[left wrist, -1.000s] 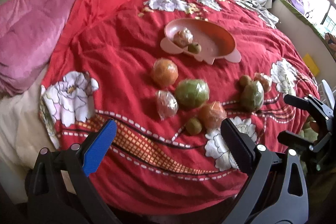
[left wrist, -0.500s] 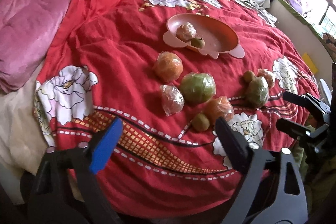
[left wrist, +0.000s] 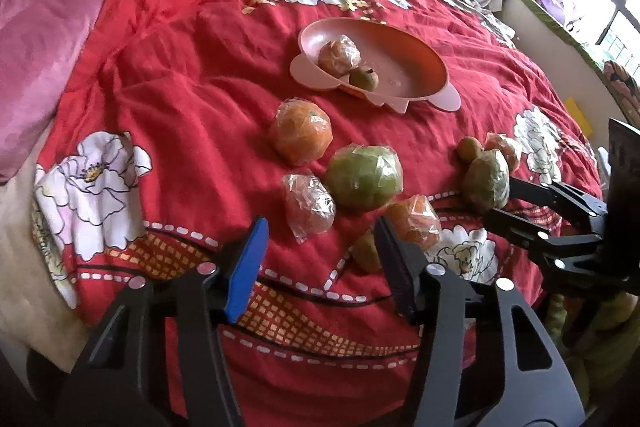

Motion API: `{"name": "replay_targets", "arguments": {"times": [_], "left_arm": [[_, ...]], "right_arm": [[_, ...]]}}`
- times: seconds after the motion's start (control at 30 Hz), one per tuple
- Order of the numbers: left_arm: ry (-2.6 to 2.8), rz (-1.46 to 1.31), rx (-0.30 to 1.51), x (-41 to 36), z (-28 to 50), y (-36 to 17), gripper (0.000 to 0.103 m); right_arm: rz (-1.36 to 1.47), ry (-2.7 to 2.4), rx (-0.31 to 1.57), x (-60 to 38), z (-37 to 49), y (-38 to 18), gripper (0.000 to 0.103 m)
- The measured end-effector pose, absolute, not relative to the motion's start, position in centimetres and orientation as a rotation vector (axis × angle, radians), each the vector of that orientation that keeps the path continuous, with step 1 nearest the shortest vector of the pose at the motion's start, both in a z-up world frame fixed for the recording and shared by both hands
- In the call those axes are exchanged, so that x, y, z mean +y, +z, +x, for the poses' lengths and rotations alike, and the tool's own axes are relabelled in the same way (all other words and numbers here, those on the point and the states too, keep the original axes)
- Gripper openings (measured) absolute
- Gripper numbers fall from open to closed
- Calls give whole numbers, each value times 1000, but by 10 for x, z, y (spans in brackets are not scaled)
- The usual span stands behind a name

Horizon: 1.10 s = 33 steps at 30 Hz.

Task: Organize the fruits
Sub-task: 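Grasp a clear-wrapped fruit with the left tool while the right tool grasps the green wrapped fruit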

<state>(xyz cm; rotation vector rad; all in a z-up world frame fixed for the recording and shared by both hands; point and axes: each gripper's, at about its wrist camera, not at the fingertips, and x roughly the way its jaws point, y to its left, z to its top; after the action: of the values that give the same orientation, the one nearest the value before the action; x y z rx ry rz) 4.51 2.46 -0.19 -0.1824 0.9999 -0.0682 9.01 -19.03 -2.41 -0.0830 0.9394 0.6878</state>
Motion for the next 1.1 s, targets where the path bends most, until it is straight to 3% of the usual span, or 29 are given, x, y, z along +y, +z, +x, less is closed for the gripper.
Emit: {"name": "replay_targets", "arguments": {"times": [0.17,0.3,0.43,0.6,1.1], "left_arm": [[-79,-190,1012,25,51,-6,40],[-80,-189,1018,26,54,-10,37],[-76,-186,1020,28,59,-13,37],[-73,-172,1023,32,62,-15,26],[-130,-234,1016,44,70,-19,24]], "right_arm": [[-109,683,927,-181,97,-29,64],[-131,674,902,-176,100,-30,53],[-120,686,898,-175,103,-32,52],[-111,699,889,-177,104,-32,51],[-73,717,878,-183,100,-27,51]]}}
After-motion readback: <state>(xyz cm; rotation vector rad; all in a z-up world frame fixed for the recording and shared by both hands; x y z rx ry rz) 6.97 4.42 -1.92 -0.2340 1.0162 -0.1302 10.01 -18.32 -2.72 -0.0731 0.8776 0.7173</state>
